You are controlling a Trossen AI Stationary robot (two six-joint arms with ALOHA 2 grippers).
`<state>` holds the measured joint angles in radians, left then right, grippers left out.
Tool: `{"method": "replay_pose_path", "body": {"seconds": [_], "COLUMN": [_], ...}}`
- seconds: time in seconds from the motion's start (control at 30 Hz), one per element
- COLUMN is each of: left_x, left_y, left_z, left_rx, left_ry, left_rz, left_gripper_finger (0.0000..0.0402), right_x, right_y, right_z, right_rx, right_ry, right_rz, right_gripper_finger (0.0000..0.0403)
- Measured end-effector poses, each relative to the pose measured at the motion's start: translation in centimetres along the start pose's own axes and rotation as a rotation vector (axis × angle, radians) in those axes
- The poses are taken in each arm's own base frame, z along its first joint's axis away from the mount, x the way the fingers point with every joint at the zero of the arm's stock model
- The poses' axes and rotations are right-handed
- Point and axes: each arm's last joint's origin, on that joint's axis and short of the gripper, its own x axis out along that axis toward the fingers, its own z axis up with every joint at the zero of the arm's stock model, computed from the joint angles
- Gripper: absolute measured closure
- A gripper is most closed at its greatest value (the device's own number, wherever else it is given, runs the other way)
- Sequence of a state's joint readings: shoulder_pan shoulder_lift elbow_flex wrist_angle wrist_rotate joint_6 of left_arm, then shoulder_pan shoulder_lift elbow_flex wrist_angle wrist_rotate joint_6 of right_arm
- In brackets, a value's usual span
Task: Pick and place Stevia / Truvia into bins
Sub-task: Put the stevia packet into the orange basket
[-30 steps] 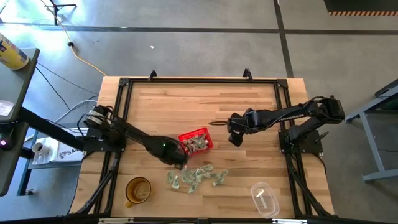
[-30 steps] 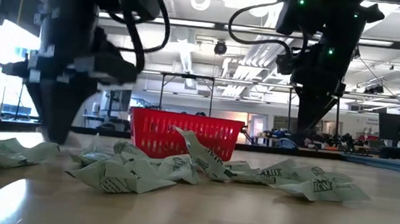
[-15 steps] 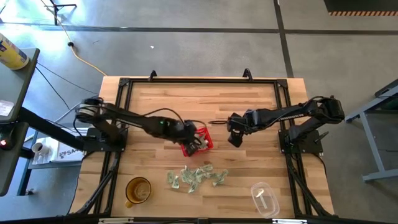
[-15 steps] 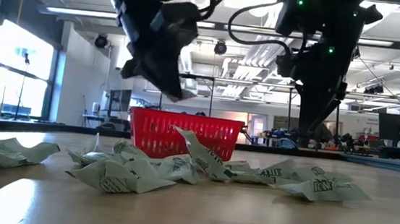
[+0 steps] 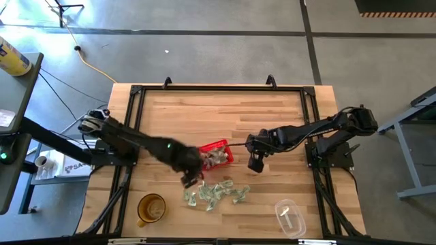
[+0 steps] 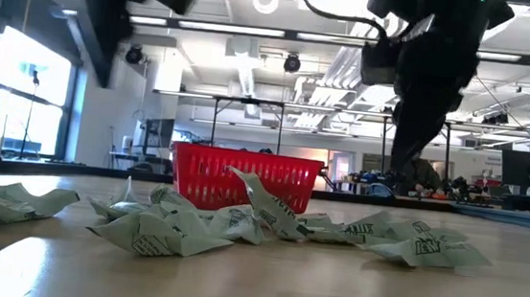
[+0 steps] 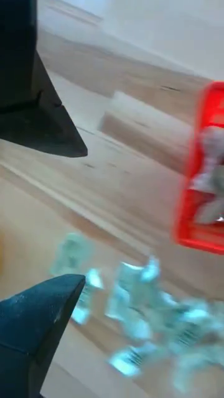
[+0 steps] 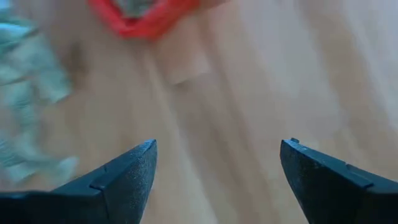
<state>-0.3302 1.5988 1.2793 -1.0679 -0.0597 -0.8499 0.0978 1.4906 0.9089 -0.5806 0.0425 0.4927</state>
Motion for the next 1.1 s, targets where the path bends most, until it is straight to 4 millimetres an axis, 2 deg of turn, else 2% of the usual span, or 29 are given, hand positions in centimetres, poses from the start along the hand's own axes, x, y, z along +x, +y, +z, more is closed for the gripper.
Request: {"method": "replay_pose_path", "body": {"seconds": [0.07, 0.17, 0.3, 0.37, 0.43, 0.53, 0.67, 0.77, 0.97, 1.1], "left_x": [-0.2, -0.1, -0.3, -0.3, -0.4, -0.5, -1.0, -1.4, -1.5, -1.5], "left_y": [-0.7, -1.7, -2.1, -2.2, -1.9, -1.5, -1.0, -0.7, -0.5, -0.6], "left_z": [-1.6, -2.9, -3.7, -4.0, -4.2, -4.4, -5.0, -5.3, -5.3, -5.3], "left_rx": [0.011, 0.019, 0.059, 0.105, 0.139, 0.153, 0.164, 0.156, 0.149, 0.147], "left_ry": [0.019, 0.004, -0.033, -0.037, -0.030, -0.010, -0.012, -0.022, -0.020, -0.026], "left_rz": [0.044, 0.068, 0.092, 0.116, 0.149, 0.194, 0.250, 0.275, 0.286, 0.279], "left_gripper_finger": [0.0047, 0.0064, 0.0090, 0.0102, 0.0112, 0.0123, 0.0133, 0.0137, 0.0138, 0.0137], "right_x": [0.0, -0.2, -0.3, -0.2, 0.3, 2.1, 4.5, 5.6, 6.6, 7.2], "right_y": [0.6, 2.3, 5.1, 6.6, 7.8, 9.1, 9.4, 9.3, 9.2, 9.2], "right_z": [-0.1, -0.9, -2.1, -2.4, -2.6, -2.9, -3.6, -4.0, -4.4, -4.5], "right_rx": [-0.054, -0.247, -0.618, -0.695, -0.707, -0.651, -0.581, -0.577, -0.587, -0.589], "right_ry": [0.026, 0.037, -0.051, -0.124, -0.168, -0.162, -0.087, -0.045, -0.020, -0.012], "right_rz": [0.094, 0.187, 0.265, 0.277, 0.298, 0.327, 0.312, 0.291, 0.250, 0.228], "right_gripper_finger": [0.0074, 0.0075, 0.0077, 0.0081, 0.0086, 0.0096, 0.0121, 0.0148, 0.0218, 0.0291]}}
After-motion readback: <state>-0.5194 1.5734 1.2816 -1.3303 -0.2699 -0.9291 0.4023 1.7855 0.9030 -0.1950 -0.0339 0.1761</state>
